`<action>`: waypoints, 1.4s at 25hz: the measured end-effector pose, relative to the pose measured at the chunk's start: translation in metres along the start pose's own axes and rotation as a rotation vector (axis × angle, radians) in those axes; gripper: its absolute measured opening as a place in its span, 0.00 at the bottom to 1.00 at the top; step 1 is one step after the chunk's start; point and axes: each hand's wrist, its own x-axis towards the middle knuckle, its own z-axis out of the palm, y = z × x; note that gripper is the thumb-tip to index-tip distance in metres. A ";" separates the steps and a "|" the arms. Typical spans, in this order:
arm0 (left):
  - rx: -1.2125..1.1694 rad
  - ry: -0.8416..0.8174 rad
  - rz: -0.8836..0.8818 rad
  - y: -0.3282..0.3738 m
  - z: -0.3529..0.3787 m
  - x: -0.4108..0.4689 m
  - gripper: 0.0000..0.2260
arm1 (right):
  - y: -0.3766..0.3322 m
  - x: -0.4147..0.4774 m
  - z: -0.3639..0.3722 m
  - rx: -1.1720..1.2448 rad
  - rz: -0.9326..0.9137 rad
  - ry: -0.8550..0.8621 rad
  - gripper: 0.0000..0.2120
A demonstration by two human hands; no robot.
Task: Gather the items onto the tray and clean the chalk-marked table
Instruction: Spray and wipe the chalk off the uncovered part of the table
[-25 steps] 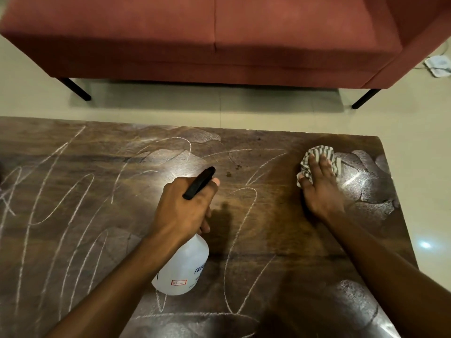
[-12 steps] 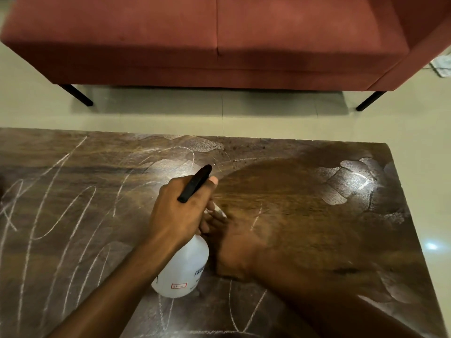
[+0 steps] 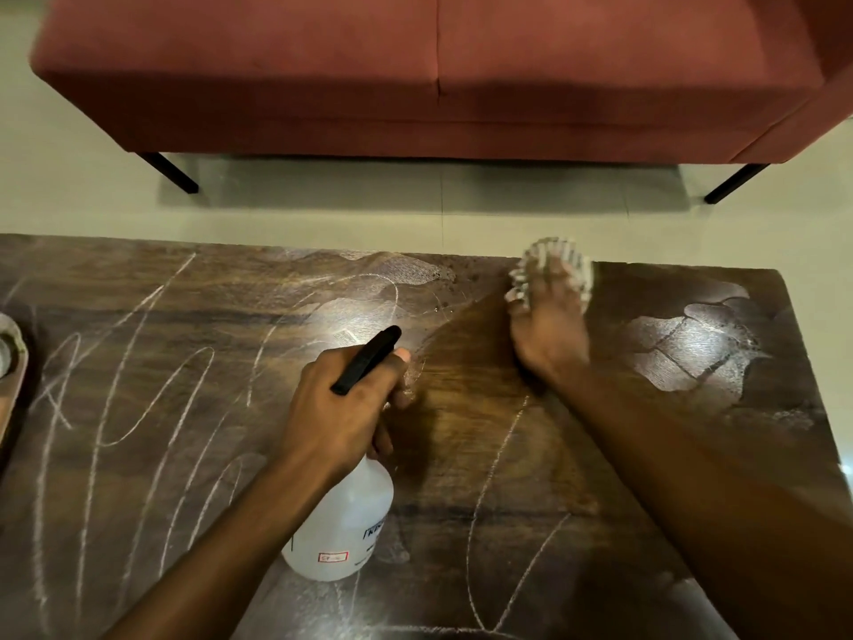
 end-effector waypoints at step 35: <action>0.258 -0.234 -0.007 -0.071 -0.006 -0.164 0.17 | 0.152 -0.245 -0.005 -0.219 -0.330 -0.265 0.34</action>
